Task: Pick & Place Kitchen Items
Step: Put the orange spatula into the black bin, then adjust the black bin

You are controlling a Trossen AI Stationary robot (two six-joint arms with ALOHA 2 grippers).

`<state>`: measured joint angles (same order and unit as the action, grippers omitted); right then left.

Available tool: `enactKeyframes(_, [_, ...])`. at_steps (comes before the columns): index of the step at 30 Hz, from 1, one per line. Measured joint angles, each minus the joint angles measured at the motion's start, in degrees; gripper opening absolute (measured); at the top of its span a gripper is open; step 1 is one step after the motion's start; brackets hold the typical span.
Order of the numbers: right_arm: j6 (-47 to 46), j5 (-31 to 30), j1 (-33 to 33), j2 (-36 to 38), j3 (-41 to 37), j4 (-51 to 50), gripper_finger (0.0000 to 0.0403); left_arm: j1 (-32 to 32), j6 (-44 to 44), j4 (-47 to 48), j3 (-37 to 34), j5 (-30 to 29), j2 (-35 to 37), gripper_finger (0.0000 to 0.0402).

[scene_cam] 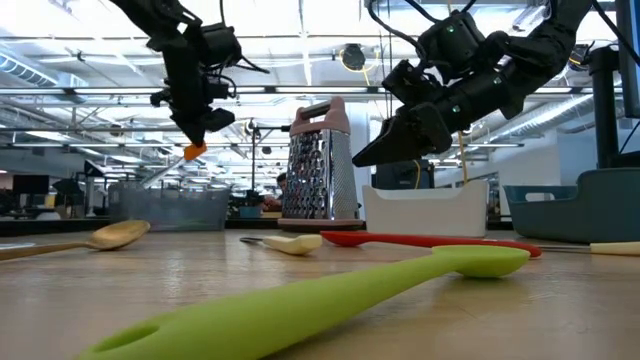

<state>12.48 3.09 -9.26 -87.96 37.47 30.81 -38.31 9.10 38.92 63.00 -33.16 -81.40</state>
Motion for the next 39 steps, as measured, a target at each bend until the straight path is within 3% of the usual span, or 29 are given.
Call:
enactKeyframes(3, [-2.5,0.0,0.0,0.0,-0.4,0.7,0.0155,-0.3,0.2,0.2,-0.1,4.4,-1.2,0.0003])
enactKeyframes(11, [-10.5,0.0,0.8,0.0,-0.4,0.1,0.0155,-0.5,0.1,0.2,-3.4,4.7,-6.2,0.0003])
enactKeyframes(22, [-7.2,0.0,4.9,0.0,-0.4,-1.5,0.0155,-1.0,3.1,-0.1,-6.8,4.9,-10.4,0.0015])
enactKeyframes(30, [-7.2,0.0,5.2,0.0,-0.4,-1.5,0.0155,-0.9,4.8,-0.2,-6.8,9.6,-10.6,0.0004])
enactKeyframes(39, [-7.3,0.0,5.2,0.0,-0.4,-1.5,0.0155,-1.0,4.8,-0.2,-6.8,9.3,-10.6,0.0054])
